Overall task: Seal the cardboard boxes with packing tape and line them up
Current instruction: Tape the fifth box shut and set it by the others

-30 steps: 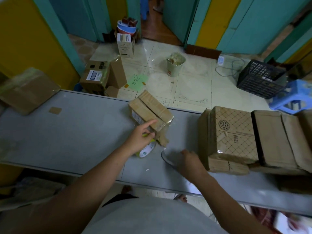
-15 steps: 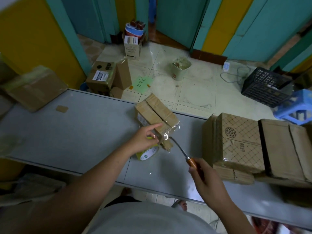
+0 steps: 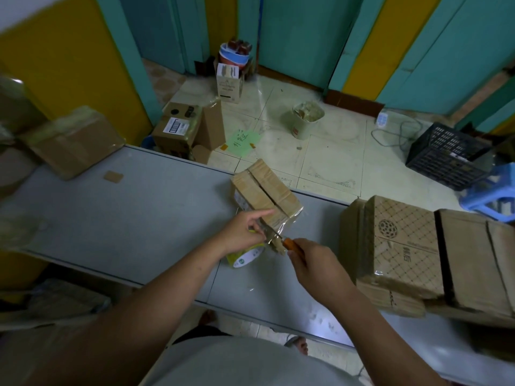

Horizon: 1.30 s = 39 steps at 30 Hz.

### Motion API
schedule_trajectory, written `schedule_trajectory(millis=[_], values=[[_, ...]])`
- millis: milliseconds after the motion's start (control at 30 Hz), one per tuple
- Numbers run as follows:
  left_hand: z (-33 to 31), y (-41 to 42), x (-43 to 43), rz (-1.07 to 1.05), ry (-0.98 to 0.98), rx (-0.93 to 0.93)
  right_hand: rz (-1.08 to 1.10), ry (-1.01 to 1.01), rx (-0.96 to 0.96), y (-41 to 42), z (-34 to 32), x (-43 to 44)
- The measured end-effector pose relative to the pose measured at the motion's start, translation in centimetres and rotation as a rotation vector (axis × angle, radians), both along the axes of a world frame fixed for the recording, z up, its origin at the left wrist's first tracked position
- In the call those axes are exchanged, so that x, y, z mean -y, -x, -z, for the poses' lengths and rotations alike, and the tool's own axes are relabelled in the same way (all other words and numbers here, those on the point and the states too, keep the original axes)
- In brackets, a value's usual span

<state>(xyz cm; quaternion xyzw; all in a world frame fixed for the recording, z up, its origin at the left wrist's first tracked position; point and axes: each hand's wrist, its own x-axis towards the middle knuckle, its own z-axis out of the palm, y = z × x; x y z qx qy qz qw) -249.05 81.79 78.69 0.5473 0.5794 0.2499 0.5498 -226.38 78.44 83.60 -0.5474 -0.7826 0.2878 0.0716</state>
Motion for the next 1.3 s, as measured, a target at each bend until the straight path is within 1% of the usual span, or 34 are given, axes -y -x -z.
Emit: schedule_trajectory(millis=[167,300,433,567,767,933,1000,1033,1100,1133,1233,1300], values=[[-0.1,-0.2,-0.1,0.002,-0.012,-0.011,-0.009,0.058,0.09,1.0,-0.6,-1.0],[0.3,-0.2,-0.3,0.009,-0.022,-0.013,-0.033,0.056,0.192,2.4,-0.5,-2.3],[1.1,-0.2,-0.3,0.001,-0.062,-0.034,-0.009,0.115,0.242,3.6,0.1,-3.6],[1.4,0.0,-0.4,0.027,-0.03,-0.07,-0.017,0.174,0.285,2.8,1.1,-3.3],[1.6,0.4,-0.7,0.055,-0.026,-0.08,0.028,0.158,0.242,-3.0,6.2,1.9],[1.9,0.6,-0.9,0.092,-0.011,-0.077,0.125,0.172,0.153,-5.5,11.0,5.3],[1.9,0.8,-0.9,0.1,-0.007,-0.079,0.145,0.145,0.142,-6.0,11.9,5.5],[1.8,0.8,-0.9,0.104,-0.006,-0.084,0.136,0.118,0.167,-6.0,11.9,5.4],[1.8,0.9,-1.0,0.115,-0.002,-0.092,0.105,0.045,0.229,-5.6,11.2,4.9],[1.7,0.9,-1.0,0.119,0.001,-0.092,0.11,-0.009,0.212,-5.2,10.4,4.3],[1.7,0.9,-0.9,0.119,0.002,-0.08,0.141,-0.23,-0.036,-2.7,7.2,1.6],[1.7,0.7,-0.8,0.108,0.004,-0.053,0.1,-0.33,-0.14,-0.1,5.2,-0.8]])
